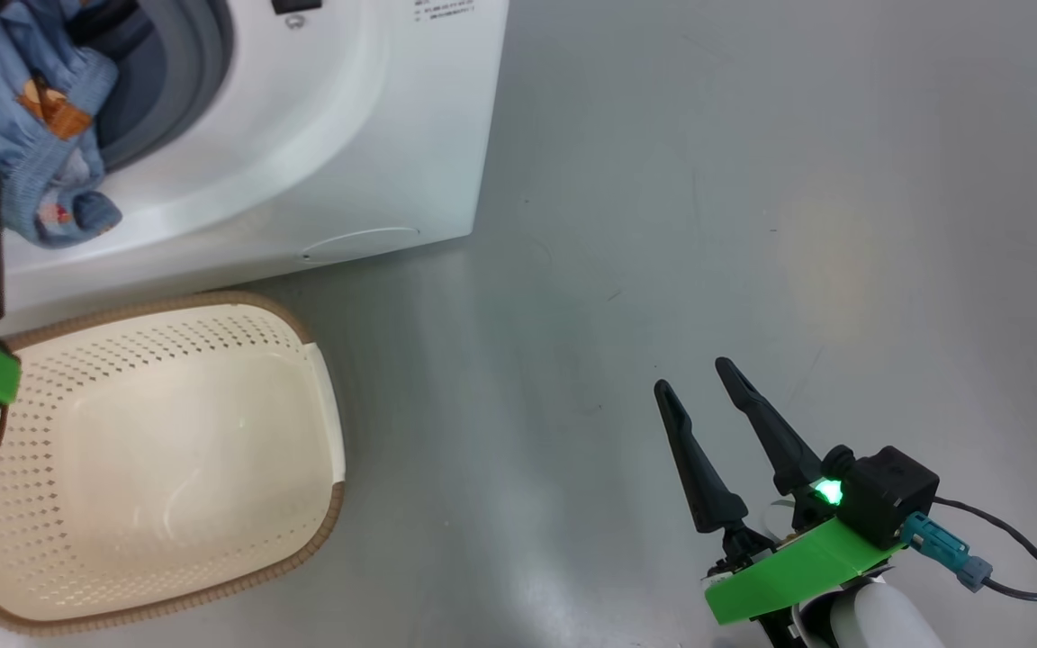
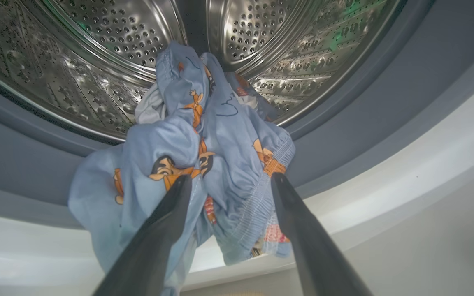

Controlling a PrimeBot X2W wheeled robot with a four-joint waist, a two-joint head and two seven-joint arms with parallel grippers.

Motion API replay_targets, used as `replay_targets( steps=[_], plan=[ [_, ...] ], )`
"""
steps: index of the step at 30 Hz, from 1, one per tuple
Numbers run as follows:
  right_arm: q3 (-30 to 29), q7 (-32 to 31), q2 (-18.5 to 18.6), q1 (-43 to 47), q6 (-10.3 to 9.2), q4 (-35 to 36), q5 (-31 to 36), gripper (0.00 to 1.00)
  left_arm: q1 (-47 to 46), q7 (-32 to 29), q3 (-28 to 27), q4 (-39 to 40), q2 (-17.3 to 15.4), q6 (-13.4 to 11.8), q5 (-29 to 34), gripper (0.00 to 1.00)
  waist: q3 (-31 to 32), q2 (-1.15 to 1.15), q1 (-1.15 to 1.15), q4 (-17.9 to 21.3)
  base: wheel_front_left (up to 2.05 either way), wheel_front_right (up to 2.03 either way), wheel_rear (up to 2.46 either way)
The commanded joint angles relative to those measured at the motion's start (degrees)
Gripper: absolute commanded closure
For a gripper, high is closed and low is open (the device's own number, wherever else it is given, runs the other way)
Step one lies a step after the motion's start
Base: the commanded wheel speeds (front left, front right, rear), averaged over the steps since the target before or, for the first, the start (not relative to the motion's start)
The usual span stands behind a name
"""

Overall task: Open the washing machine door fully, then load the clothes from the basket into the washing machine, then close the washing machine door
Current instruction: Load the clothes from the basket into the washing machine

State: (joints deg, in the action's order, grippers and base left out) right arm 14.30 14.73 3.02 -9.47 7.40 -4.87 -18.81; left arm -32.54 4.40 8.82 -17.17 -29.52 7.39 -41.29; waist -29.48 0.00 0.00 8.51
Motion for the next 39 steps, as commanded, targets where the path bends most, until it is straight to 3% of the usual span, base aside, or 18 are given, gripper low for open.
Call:
replay_targets(
  steps=[1, 18, 34, 36, 37, 39],
  plan=[
    [1.7, 0.3, -0.1, 0.5, 0.09, 1.4, -1.1, 0.00, -3.0, -1.5, -1.2, -0.1, -2.8, 0.1, -0.7, 0.00, -0.3, 0.00, 0.00, 0.3, 0.00, 0.00, 0.00],
    [2.5, 0.3, -0.1, 0.8, 0.09, 1.5, -2.0, 0.00, -13.4, -14.1, 1.4, -13.8, -2.3, -4.3, -2.1, 0.00, -1.3, 0.00, 0.00, 1.3, 0.00, 0.00, 0.00],
    [4.3, 0.3, -0.1, 0.1, 0.09, 1.5, -3.1, 0.00, -19.8, -25.3, 5.3, -19.6, -3.3, -4.0, -2.2, 0.00, -2.9, 0.00, 0.00, 2.3, 0.00, 0.00, 0.00],
    [4.5, 0.3, -0.1, 0.2, 0.09, 1.5, -3.3, 0.00, -20.3, -26.6, 5.5, -20.2, -3.1, -4.0, -2.6, 0.71, -3.1, 0.00, 0.00, 2.5, 0.00, 0.00, 0.00],
    [4.6, 0.3, -0.1, 0.2, 0.09, 1.5, -3.3, 0.00, -20.5, -27.2, 5.6, -20.5, -3.1, -4.0, -2.8, 1.00, -3.1, 0.00, 0.00, 2.6, 0.00, 0.00, 0.00],
    [4.6, 0.3, -0.1, 0.3, 0.09, 1.4, -3.5, 0.00, -20.7, -27.9, 5.8, -20.7, -3.1, -3.8, -3.1, 1.00, -3.1, 0.00, 0.00, 2.8, 0.00, 0.00, 0.00]
  ],
)
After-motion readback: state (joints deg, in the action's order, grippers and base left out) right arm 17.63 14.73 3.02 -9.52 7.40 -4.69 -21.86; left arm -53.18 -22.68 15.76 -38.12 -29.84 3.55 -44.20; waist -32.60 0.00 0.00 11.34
